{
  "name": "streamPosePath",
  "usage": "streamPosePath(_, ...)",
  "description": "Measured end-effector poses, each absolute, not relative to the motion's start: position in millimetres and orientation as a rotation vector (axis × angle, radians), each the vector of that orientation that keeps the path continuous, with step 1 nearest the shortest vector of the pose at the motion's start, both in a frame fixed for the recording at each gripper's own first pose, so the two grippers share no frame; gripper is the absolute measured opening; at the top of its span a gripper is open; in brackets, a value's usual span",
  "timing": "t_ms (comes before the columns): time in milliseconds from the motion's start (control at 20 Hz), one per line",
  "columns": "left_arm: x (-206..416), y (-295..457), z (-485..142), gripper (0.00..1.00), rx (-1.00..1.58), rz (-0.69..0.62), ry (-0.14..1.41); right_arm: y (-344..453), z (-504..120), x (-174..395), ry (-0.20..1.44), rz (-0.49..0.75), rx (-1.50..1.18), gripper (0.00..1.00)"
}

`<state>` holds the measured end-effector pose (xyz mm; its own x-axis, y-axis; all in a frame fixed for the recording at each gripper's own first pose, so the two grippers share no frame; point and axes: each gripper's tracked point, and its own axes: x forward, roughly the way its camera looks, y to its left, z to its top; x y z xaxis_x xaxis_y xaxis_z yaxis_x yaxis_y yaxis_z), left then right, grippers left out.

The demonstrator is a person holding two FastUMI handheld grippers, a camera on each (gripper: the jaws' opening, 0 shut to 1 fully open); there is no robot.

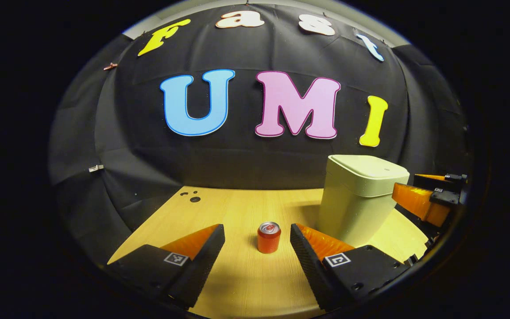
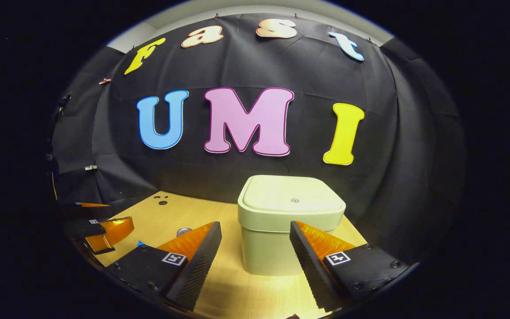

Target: Press the lid of the desktop garbage bin to open it, pick up the crumpled paper on the desktop and throw it into the bin, then pick up the pop can on the desktop and drop it into the bin, and finally close the garbage bin lid.

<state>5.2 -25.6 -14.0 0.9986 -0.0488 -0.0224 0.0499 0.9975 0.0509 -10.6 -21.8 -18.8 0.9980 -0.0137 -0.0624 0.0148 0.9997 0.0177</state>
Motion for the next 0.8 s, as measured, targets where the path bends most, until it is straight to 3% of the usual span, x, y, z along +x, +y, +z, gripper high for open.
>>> streamPosePath(350, 5.8, -29.1, -16.3, 0.95, 0.06, -0.054, 0.024, -17.3, -18.5, -17.4, 0.053, 0.018, 0.008, 0.69)
streamPosePath(400, 6.2, -31.9, -17.0, 0.96, 0.069, -0.061, 0.027, -18.4, -17.8, -17.8, 0.05, 0.019, 0.01, 0.6)
streamPosePath(550, 5.8, -36.8, -21.1, 0.96, 0.084, -0.073, 0.042, -24.9, -21.7, -19.4, 0.066, -0.003, 0.012, 0.59)
streamPosePath(600, 5.8, -38.7, -21.1, 0.95, 0.082, -0.079, 0.042, -25.1, -22.7, -19.8, 0.069, 0.001, 0.021, 0.33)
streamPosePath(700, 7.2, -39.9, -21.5, 0.96, 0.079, -0.082, 0.041, -29.3, -25.1, -19.5, 0.082, -0.012, 0.024, 0.18)
streamPosePath(800, 7.7, -41.8, -22.3, 0.96, 0.075, -0.085, 0.045, -29.9, -27.5, -20.4, 0.085, -0.012, 0.036, 0.1)
